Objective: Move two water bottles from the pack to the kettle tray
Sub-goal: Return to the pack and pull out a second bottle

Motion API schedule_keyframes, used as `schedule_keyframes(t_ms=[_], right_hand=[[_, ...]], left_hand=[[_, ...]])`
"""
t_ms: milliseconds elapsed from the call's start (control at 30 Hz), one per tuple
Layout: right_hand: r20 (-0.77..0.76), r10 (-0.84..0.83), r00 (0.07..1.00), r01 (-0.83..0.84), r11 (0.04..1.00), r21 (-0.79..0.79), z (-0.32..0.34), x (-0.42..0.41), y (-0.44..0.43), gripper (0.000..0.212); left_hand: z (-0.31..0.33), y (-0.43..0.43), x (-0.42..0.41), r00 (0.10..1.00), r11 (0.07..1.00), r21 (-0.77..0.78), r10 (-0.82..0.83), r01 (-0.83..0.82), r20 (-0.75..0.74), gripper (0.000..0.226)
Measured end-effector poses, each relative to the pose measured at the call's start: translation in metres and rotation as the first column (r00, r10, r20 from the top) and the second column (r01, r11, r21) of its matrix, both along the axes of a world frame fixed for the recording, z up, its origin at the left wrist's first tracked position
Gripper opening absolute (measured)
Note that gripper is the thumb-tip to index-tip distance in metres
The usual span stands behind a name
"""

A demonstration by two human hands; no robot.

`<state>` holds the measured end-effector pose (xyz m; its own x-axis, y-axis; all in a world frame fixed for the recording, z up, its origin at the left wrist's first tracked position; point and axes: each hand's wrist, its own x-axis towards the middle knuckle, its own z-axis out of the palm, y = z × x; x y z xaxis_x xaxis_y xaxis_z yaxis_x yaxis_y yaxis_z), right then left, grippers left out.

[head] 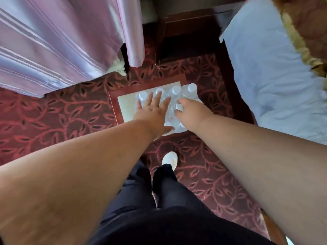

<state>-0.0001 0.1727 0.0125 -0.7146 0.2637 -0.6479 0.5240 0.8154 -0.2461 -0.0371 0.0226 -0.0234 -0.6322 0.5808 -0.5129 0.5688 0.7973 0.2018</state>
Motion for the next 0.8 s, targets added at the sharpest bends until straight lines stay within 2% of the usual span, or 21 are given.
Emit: schedule_keyframes(t_ms=[100,200,300,333,433,467,600,733,800], right_hand=[[0.091,0.058,0.994,-0.065,0.995,0.082,-0.025,-0.021,-0.002,0.043],[0.235,0.138,0.962,-0.175,0.974,0.145,-0.042,-0.039,-0.004,0.033],[0.51,0.203,0.836,-0.331,0.927,0.175,-0.045,-0.058,-0.006,0.03],[0.525,0.228,0.82,-0.37,0.91,0.184,-0.046,-0.062,-0.007,0.028],[0.352,0.299,0.887,-0.408,0.864,0.295,-0.041,-0.058,-0.011,0.029],[0.334,0.328,0.884,-0.434,0.84,0.326,-0.038,-0.054,-0.013,0.031],[0.388,0.395,0.833,-0.53,0.771,0.353,-0.041,-0.052,-0.017,0.034],[0.519,0.285,0.806,-0.45,0.865,0.224,-0.054,-0.06,-0.017,0.041],[0.475,0.27,0.838,-0.407,0.888,0.213,-0.058,-0.058,-0.013,0.042]], left_hand=[[-0.022,0.011,-0.015,0.998,1.0,-0.023,0.005,-0.003,0.06,0.115],[-0.036,0.006,-0.02,0.995,0.999,0.016,0.031,-0.032,0.098,0.122],[-0.04,0.003,-0.022,0.994,0.997,0.066,0.034,-0.041,0.108,0.125],[-0.039,0.004,-0.023,0.993,0.996,0.07,0.037,-0.046,0.114,0.125],[-0.037,0.005,-0.026,0.991,0.998,0.06,0.027,-0.035,0.134,0.125],[-0.037,0.005,-0.026,0.99,0.998,0.06,0.022,-0.03,0.137,0.125],[-0.039,0.004,-0.026,0.99,0.998,0.062,0.013,-0.022,0.142,0.124],[-0.041,0.005,-0.027,0.988,0.997,0.067,0.017,-0.028,0.151,0.125],[-0.044,0.004,-0.026,0.992,0.997,0.072,0.018,-0.027,0.127,0.126]])
